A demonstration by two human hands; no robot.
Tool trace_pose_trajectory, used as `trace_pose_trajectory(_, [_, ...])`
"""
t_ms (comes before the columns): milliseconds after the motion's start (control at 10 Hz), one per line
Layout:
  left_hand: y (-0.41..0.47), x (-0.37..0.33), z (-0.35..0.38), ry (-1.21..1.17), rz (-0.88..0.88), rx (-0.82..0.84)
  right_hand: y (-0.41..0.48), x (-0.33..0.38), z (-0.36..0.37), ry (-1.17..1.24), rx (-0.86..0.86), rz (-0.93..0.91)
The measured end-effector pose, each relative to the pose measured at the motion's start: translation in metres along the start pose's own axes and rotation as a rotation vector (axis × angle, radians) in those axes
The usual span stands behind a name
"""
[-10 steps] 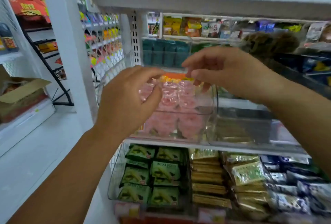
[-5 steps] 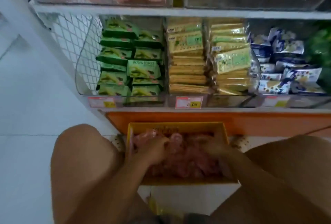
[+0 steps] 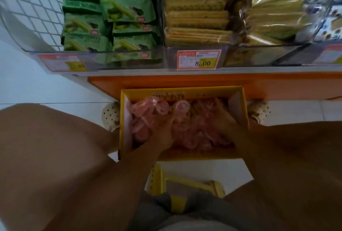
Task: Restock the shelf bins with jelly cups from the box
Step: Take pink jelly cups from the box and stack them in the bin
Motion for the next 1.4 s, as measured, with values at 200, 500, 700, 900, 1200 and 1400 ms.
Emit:
trace_pose_trajectory(200, [0.026, 0.010, 0.016, -0.181, -0.001, 0.034, 0.002, 0.017, -0.010, -0.198, 0.091, -0.048])
trace_pose_trajectory(500, [0.036, -0.003, 0.012, -0.042, -0.003, 0.076, 0.009, 0.002, -0.004, -0.063, -0.106, -0.007])
trace_pose_trajectory(700, [0.040, -0.001, 0.013, -0.085, -0.099, 0.110, 0.006, 0.002, 0.005, -0.113, -0.175, -0.085])
trace_pose_trajectory(900, [0.037, 0.002, 0.014, -0.143, -0.067, 0.137, 0.014, 0.016, 0.018, 0.072, -0.112, -0.163])
trace_pose_trajectory(1200, [0.033, 0.002, 0.013, -0.263, -0.005, 0.136, 0.018, 0.005, 0.015, 0.084, -0.054, -0.215])
trace_pose_trajectory(1400, [0.033, 0.005, 0.004, -0.383, -0.114, 0.180, 0.016, 0.004, 0.011, 0.107, -0.049, -0.160])
Point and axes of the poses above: each hand's wrist, its own y-axis towards the middle knuckle, its own z-axis out of the palm, x = y × z, the point moved 2 cm from there along y, towards the middle knuckle, and after that the axes turned 4 degrees about y, right-handed, at the moved point
